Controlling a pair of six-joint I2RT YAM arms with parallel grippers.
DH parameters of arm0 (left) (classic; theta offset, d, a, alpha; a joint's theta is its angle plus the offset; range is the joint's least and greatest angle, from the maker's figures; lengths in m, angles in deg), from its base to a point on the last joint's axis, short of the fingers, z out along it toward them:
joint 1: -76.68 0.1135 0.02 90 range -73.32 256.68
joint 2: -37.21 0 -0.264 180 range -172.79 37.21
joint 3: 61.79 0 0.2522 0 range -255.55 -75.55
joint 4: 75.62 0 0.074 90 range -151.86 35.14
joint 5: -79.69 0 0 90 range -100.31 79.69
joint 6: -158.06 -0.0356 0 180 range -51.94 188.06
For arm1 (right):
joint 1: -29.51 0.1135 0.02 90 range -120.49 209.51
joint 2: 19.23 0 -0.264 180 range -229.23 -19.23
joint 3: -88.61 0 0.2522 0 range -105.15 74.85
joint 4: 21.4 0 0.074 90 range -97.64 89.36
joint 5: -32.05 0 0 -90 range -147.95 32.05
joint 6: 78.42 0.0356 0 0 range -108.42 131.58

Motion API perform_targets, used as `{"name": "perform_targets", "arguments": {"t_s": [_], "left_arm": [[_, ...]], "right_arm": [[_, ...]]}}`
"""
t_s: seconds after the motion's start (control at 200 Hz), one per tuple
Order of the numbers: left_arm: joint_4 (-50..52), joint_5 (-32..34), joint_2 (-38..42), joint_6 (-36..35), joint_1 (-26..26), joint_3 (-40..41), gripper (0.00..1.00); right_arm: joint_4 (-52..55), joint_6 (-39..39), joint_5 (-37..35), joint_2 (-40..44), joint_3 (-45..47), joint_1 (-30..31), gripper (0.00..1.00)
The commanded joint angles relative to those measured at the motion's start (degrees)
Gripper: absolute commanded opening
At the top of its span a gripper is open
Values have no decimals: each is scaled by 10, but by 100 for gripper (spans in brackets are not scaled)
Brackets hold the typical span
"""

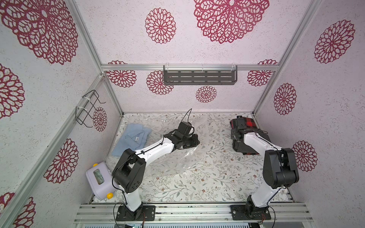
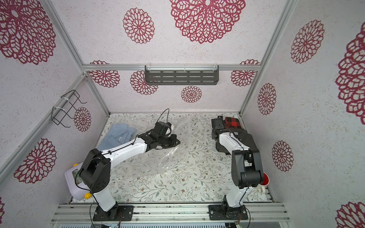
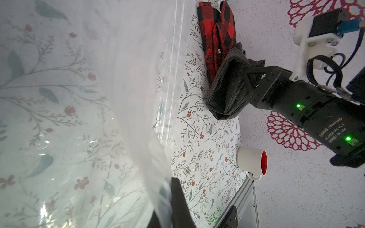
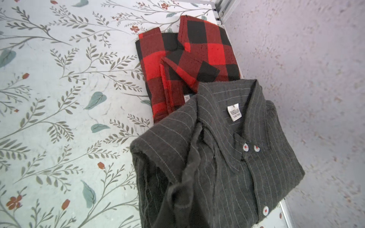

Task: Place the folded shirt into the vacuum bag
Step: Adjust the shirt at the center of the board.

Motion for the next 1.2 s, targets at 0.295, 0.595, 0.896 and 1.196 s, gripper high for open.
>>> {"name": "perform_targets", "arguments": {"t_s": [0.295, 0.595, 0.896, 1.196], "left_arm": [[-6, 8, -7, -8, -6, 14, 0], [-6, 3, -13, -12, -5, 11, 0], [-5, -6, -21, -21, -3, 9, 0], [-6, -14, -24, -28, 2, 10, 0]], "right_arm": [[-7, 31, 73, -57, -6, 3, 65], [-45, 115, 196, 127, 128, -41, 91], [-214, 280, 411, 304, 364, -153, 92], [-396, 432, 462, 265, 494, -201, 78]]}}
